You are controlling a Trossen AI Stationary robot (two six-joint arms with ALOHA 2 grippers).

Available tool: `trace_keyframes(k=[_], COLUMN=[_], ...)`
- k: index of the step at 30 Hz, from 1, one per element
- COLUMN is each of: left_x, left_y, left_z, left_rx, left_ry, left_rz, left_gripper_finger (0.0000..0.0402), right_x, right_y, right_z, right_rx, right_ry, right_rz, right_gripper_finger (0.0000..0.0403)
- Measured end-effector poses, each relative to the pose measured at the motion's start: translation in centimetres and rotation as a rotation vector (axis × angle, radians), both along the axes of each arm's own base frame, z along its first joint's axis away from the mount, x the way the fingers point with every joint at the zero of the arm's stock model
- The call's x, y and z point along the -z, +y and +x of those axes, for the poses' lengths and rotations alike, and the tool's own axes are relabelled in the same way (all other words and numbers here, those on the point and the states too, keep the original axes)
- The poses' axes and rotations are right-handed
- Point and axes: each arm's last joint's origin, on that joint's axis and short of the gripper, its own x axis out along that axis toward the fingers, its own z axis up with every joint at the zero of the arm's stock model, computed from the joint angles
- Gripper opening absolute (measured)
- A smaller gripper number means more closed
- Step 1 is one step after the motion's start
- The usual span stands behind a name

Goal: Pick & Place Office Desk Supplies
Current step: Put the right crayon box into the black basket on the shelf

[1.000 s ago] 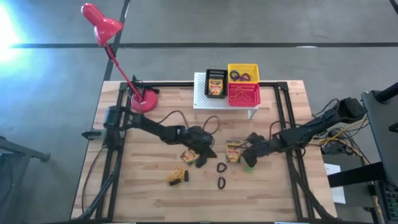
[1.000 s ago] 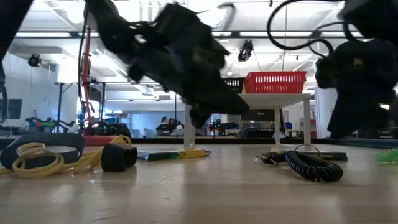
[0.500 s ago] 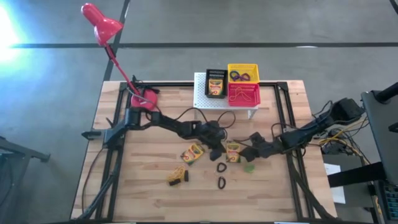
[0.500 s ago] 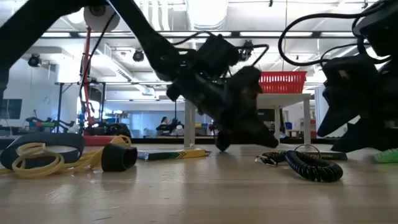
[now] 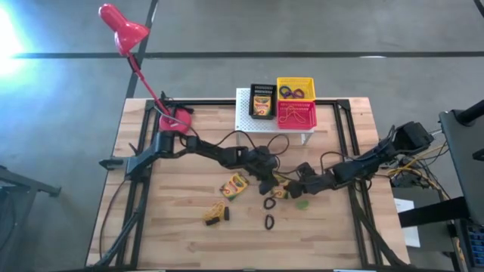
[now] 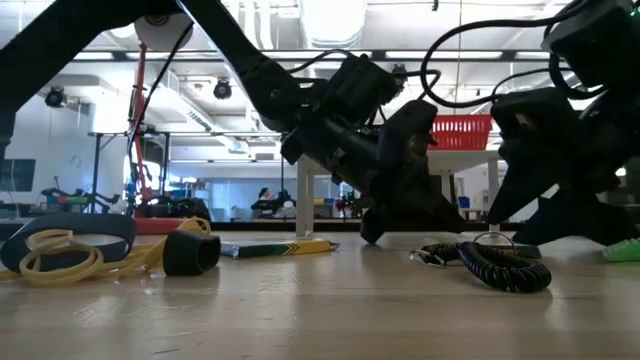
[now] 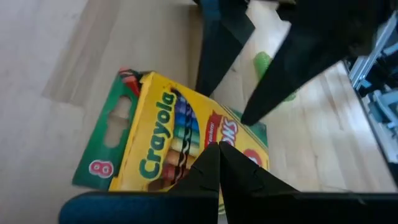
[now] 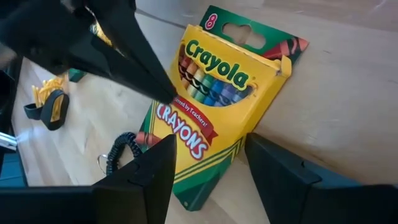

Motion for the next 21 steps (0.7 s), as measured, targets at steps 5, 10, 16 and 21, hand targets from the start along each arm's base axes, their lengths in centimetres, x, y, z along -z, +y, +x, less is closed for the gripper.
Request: trace_keyframes(k=[5,10,16,21], left_x=[-3.8,-4.7,-2.2,-0.8], left_y=[-0.1,-0.6,-0.6,-0.6], left_z=[-1.3,-2.5,-2.2,-1.6], left_rx=[0.005,-0.010,-0.080,-0.107], left_ry=[0.063,0.188,0.253,0.243], left_rz=[0.011,0.034,-0.022,-0.044], left_gripper_finger=[0.0004,0.0003,0.0003,0.0003], right_x=[-0.2,-0.2,-0.3,-0.2], right_y=[-0.1,-0.2,-0.1,0.0], right_z=[-0.3,-0.6,-0.3,-0.3], right_rx=[-0.002,-0.003,-0.007,-0.012], right_ry=[-0.009,-0.010,-0.006,-0.003], right_rz=[0.017,0.024,0.015,0.008], right_gripper_finger=[0.0194,0.0194,0.0194,0.0194])
